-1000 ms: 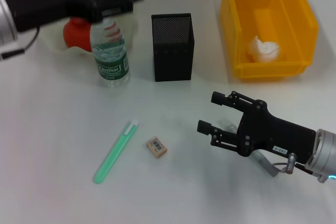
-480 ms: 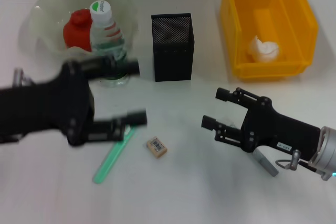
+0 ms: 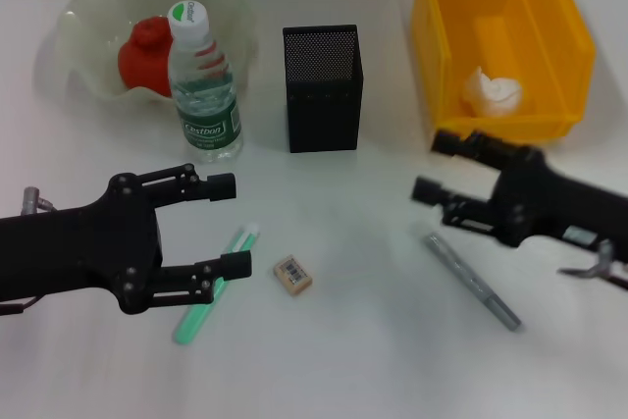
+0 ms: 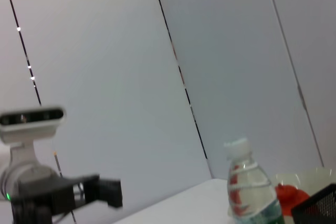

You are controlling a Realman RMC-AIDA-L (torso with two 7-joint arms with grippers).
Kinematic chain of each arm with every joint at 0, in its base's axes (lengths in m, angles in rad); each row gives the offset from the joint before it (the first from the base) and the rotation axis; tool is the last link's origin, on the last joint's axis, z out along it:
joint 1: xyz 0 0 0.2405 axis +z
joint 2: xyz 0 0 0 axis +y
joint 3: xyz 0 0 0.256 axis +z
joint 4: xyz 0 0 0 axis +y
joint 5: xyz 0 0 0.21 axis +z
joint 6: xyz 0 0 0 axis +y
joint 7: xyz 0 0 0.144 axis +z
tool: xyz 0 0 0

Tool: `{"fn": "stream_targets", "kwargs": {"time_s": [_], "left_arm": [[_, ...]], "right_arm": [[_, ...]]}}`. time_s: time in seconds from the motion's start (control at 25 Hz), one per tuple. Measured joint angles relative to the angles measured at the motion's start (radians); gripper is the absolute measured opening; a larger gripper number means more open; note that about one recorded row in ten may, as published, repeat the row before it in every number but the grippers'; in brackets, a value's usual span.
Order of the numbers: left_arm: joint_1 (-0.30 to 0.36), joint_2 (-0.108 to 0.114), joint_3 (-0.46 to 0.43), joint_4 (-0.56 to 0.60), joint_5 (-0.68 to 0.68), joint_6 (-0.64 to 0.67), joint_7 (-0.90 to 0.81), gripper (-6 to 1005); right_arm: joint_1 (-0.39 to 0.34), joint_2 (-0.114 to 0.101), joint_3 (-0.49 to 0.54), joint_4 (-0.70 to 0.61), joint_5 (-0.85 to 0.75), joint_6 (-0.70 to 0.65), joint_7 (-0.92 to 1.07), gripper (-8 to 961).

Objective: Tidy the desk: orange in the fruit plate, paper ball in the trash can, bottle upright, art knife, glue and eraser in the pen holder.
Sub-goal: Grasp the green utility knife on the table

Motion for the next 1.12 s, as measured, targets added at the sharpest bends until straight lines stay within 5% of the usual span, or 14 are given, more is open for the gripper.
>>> {"fn": "stream_targets", "kwargs": {"time_s": [0.28,1.12], "left_arm": [[0.004,-0.001,-0.001,-0.006,0.003,-0.003,0.006,777],[0.005,-0.005,0.001,-0.020,0.003,-0.033,0.014,776]], "right_arm": [[-0.067,-0.003,0.025,-0.313,-0.004,-0.105,0.259,765],[-0.071,0.002,0.045,-0.301,-0.015,-0.115,0.279,765]]}}
